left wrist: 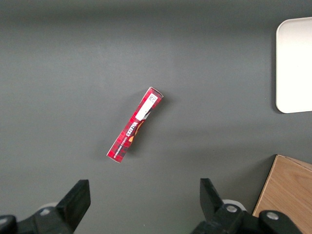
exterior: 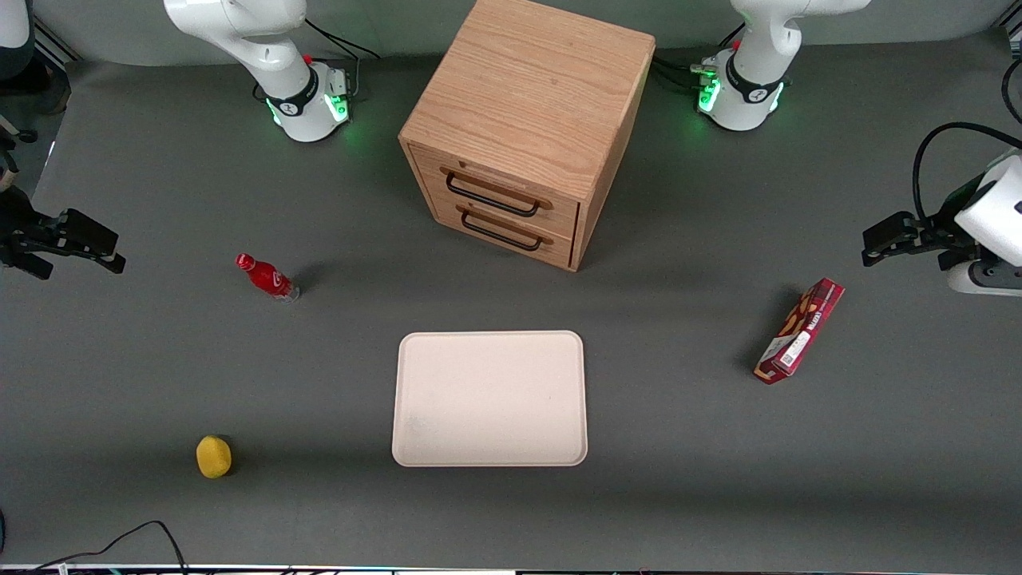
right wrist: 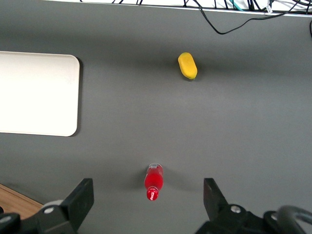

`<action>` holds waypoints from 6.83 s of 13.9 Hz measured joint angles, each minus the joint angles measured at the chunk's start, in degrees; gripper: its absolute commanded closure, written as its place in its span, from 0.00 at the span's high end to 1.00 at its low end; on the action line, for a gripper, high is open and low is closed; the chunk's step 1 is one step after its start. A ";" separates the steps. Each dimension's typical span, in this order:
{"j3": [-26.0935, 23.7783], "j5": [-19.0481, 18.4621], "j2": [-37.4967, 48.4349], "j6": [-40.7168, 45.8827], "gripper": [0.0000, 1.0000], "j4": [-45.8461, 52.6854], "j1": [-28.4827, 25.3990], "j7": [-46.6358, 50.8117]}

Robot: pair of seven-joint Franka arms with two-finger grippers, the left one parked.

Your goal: Place coke bottle on tray

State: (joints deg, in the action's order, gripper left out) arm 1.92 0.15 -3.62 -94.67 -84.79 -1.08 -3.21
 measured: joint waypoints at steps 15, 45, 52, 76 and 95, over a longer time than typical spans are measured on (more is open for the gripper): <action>0.01 0.00 0.02 1.85 1.00 0.07 0.65 0.14; -0.57 0.05 -13.06 -10.85 1.00 -5.13 0.07 0.17; -3.86 0.05 -8.45 -22.94 0.95 -21.98 -0.03 0.24; -3.98 0.05 8.84 -44.95 0.17 -57.65 3.34 -0.18; -15.29 -0.03 -22.32 -24.98 0.00 -4.99 -3.71 18.08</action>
State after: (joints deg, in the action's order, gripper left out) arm -13.36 0.11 -25.93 -119.65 -89.79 -4.79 14.87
